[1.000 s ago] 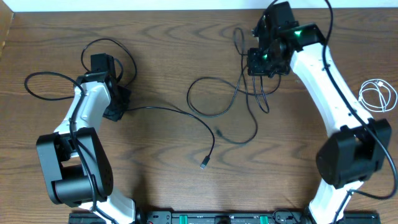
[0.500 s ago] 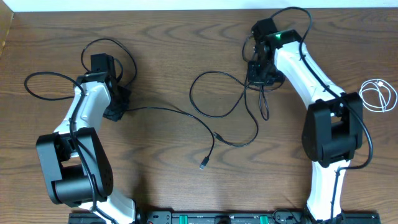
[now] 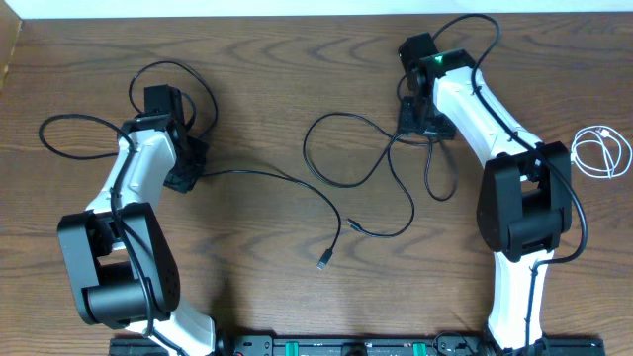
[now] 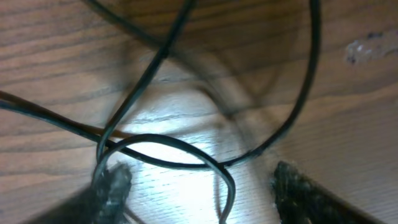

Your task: Untangle cables

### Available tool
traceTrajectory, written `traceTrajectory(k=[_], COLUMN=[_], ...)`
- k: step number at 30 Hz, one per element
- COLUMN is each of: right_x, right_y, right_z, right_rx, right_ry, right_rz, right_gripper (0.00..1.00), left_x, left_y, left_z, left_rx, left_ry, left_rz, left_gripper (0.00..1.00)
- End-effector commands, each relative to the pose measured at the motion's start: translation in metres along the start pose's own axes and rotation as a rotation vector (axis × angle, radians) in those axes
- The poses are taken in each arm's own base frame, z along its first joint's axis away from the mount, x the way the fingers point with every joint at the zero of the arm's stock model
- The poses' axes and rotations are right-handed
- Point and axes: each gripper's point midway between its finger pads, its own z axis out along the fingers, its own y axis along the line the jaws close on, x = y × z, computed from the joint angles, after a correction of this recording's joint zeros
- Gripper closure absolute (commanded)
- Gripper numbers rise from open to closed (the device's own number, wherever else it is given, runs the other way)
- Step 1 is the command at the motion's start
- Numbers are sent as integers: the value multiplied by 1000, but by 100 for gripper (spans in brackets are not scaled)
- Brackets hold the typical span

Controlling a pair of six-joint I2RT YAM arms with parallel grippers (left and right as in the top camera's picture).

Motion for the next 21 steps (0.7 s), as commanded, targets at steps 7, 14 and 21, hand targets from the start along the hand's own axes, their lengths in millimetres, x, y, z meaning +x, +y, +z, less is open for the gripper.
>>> traceTrajectory(k=[7,14,21], right_x=[1,8,17], right_y=[-14,-15,2], right_z=[20,46,64], right_rx=[76,63,-43], right_ry=[-30,-38,-13], right_rz=[171,177,185], right_gripper=[1,4,19], left_x=[2,2,2], left_y=[5,4,4], left_z=[6,6,6], left_rx=[-23,-20,-20], left_ry=[7,6,6], left_rz=[-12,-12,-12], left_gripper=[87,87,87])
